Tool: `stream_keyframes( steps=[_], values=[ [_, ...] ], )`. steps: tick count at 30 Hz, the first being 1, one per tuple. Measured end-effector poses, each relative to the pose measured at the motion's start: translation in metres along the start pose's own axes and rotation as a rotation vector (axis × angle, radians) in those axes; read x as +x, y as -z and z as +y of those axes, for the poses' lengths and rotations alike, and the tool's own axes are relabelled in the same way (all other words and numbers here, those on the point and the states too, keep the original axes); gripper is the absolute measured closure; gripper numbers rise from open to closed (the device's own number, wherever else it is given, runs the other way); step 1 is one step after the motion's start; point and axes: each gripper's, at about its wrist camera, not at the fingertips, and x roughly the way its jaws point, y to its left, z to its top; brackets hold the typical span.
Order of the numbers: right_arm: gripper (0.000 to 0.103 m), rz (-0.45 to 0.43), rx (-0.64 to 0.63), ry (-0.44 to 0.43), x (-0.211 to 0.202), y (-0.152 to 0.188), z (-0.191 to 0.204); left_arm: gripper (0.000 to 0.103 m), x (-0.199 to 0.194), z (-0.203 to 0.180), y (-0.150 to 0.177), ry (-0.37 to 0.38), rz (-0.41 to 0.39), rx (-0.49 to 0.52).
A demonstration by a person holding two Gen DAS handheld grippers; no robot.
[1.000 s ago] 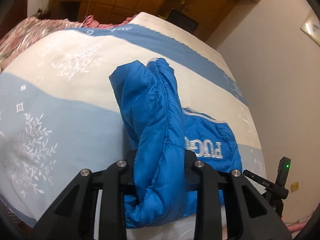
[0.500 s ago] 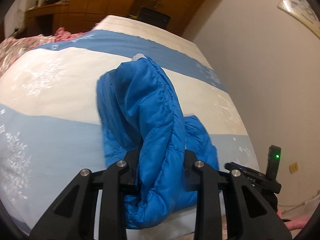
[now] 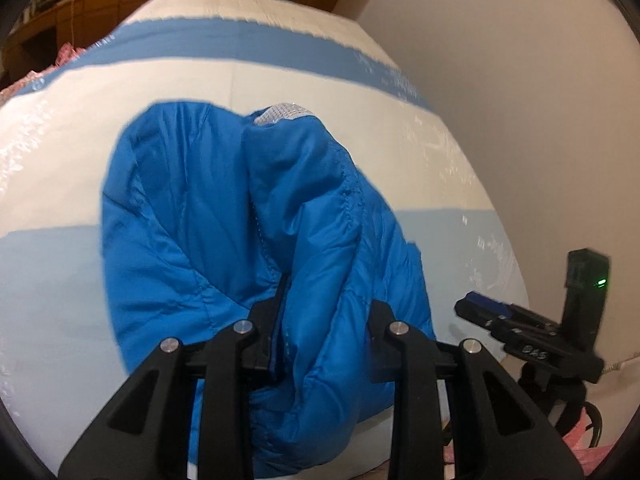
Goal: Fold large clothes
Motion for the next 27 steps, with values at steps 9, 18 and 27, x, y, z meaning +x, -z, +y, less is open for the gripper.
stream_keyframes(
  steps=[9,18,27],
  values=[
    [0.054,0.002,0.014,0.000,0.000,0.001,-0.009,0.071,0.057,0.006,0.022,-0.009,0.087,0.040],
    [0.054,0.023,0.001,-0.006,0.006,-0.001,-0.003,0.069,0.058,0.008,0.035,0.001,0.070,0.049],
    [0.051,-0.011,-0.066,-0.034,-0.007,-0.027,0.021,0.037,-0.024,0.010,0.044,0.214,0.015,0.018]
  ],
)
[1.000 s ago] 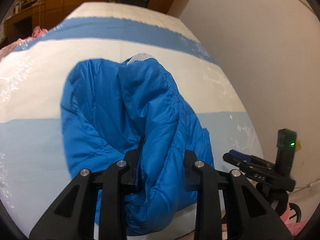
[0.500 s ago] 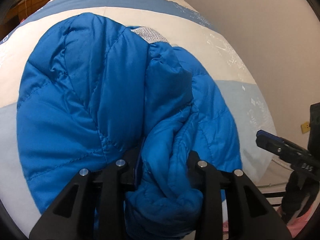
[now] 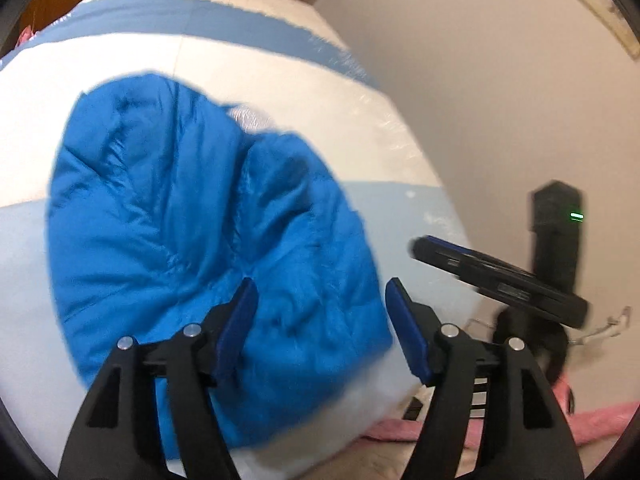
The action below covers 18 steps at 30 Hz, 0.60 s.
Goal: Fold large clothes
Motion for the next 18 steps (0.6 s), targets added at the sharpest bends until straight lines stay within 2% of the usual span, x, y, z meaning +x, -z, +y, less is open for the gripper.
stream_keyframes(
  steps=[2,4,5,6,8,14,18],
  values=[
    [0.048,0.009,-0.006,-0.020,0.001,-0.005,0.007,0.039,-0.022,0.008,0.002,-0.039,-0.033,-0.018],
    [0.048,0.026,-0.018,-0.046,0.004,-0.008,0.017,0.040,-0.037,0.023,-0.002,-0.137,-0.051,-0.058],
    [0.047,0.046,-0.031,-0.052,0.007,-0.010,0.026,0.043,-0.042,0.034,-0.005,-0.224,-0.045,-0.078],
    [0.047,0.062,-0.047,-0.047,0.010,-0.012,0.035,0.045,-0.044,0.042,-0.006,-0.278,-0.046,-0.089],
    [0.044,0.086,-0.072,-0.028,0.016,-0.013,0.050,0.047,-0.045,0.053,-0.007,-0.358,-0.035,-0.101],
    [0.035,0.129,-0.078,-0.048,0.029,-0.022,0.080,0.047,-0.039,0.060,-0.007,-0.402,-0.006,-0.078],
    [0.029,0.161,-0.058,-0.034,0.042,-0.024,0.086,0.047,-0.034,0.064,-0.020,-0.396,0.005,-0.076]
  ],
)
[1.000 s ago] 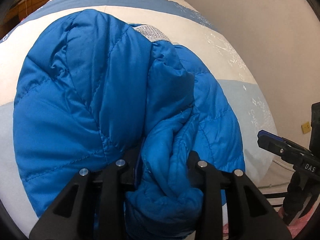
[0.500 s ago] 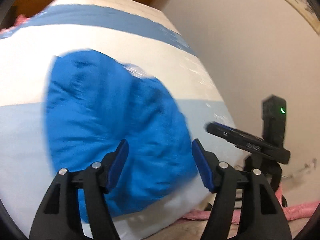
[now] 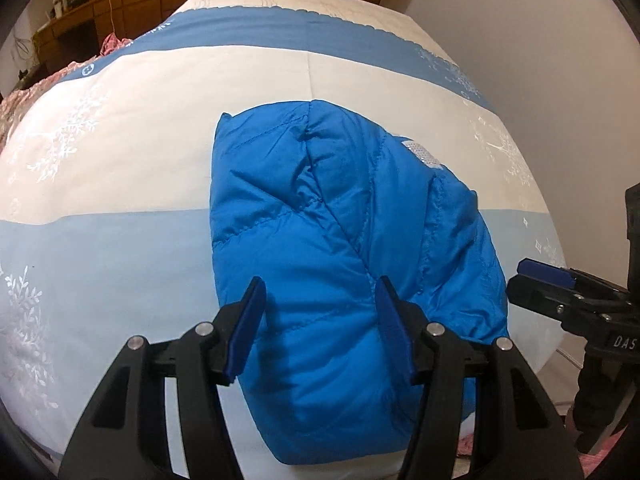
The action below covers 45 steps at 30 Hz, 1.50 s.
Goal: Fold large clothes
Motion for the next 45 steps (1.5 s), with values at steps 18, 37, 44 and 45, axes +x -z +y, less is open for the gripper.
stream_keyframes(
  steps=[18,37,44,45],
  values=[
    [0.064,0.126,0.051,-0.022,0.077,-0.034,0.005,0.047,0.012,0.025,-0.034,-0.055,-0.042,0.001],
    [0.088,-0.102,-0.046,-0.029,-0.045,-0.021,0.002,0.046,-0.014,-0.023,-0.034,-0.045,-0.126,0.090],
    [0.088,-0.089,0.009,-0.048,-0.038,-0.016,-0.030,0.046,0.000,-0.045,-0.024,-0.036,-0.095,0.116],
    [0.088,-0.083,0.021,-0.054,-0.035,-0.016,-0.034,0.046,0.003,-0.047,-0.022,-0.039,-0.090,0.119]
  ],
)
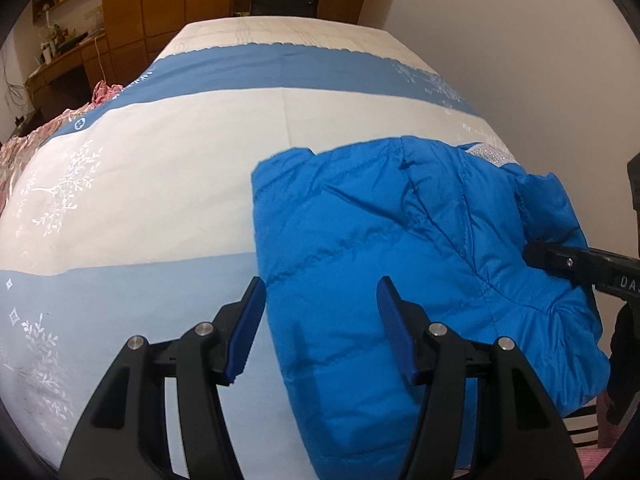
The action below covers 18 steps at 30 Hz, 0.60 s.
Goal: Fold large clothes
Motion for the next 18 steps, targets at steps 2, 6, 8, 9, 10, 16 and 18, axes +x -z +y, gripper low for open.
stream_keyframes(
  steps=[2,6,8,9,10,16,18],
  values=[
    [0.088,0.014,0.023,-0.005,0.004,0.004,-0.013,0.046,0.006,-0.005,0.006,-0.001,0.014,0.009],
    [0.088,0.042,0.068,-0.012,0.011,0.013,-0.041,0.046,0.016,-0.012,0.014,0.003,0.036,0.023],
    [0.088,0.057,0.091,-0.019,0.018,0.016,-0.052,0.046,0.025,-0.016,0.018,0.012,0.049,0.030],
    [0.087,0.066,0.106,-0.021,0.022,0.019,-0.058,0.046,0.029,-0.018,0.020,0.020,0.056,0.031],
    [0.087,0.077,0.115,-0.025,0.028,0.022,-0.064,0.046,0.036,-0.019,0.023,0.031,0.070,0.026],
    [0.080,0.089,0.219,-0.156,0.069,0.043,-0.107,0.042,0.061,-0.018,0.035,0.053,0.096,0.016],
    [0.080,0.083,0.256,-0.194,0.076,0.045,-0.115,0.041,0.065,-0.021,0.038,0.038,0.089,0.021]
  ],
)
